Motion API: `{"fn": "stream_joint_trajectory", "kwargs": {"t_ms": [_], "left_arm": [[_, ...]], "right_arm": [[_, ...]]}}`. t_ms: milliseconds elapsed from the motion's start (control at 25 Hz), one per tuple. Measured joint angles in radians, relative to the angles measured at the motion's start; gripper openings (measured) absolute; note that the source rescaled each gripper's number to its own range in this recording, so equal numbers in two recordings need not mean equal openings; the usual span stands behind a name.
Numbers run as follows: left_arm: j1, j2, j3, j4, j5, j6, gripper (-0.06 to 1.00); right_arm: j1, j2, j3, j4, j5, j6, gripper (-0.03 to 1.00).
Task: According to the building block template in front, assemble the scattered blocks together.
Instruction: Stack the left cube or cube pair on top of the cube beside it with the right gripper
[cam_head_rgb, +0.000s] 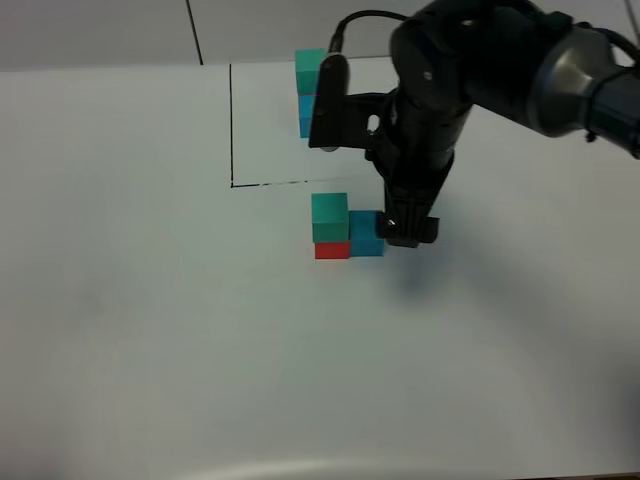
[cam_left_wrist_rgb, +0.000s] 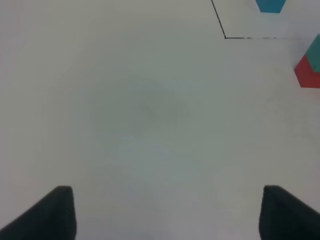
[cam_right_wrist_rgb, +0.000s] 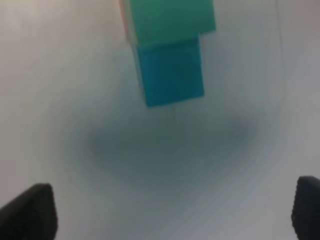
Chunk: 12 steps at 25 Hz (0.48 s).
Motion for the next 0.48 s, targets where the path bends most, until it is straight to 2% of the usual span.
{"fn": "stream_joint_trajectory", "kwargs": {"t_ms": [240,480], "left_arm": [[0.0,0.0,0.0,0.0,0.0,0.0,0.7],[0.0,0.0,0.0,0.0,0.0,0.0,0.7]], "right_arm": [[0.021,0.15,-0.188,0.028,0.102,-0.025,0.9],[0.029,0.221,-0.248,0.095,0.109,-0.054,0.9]]}}
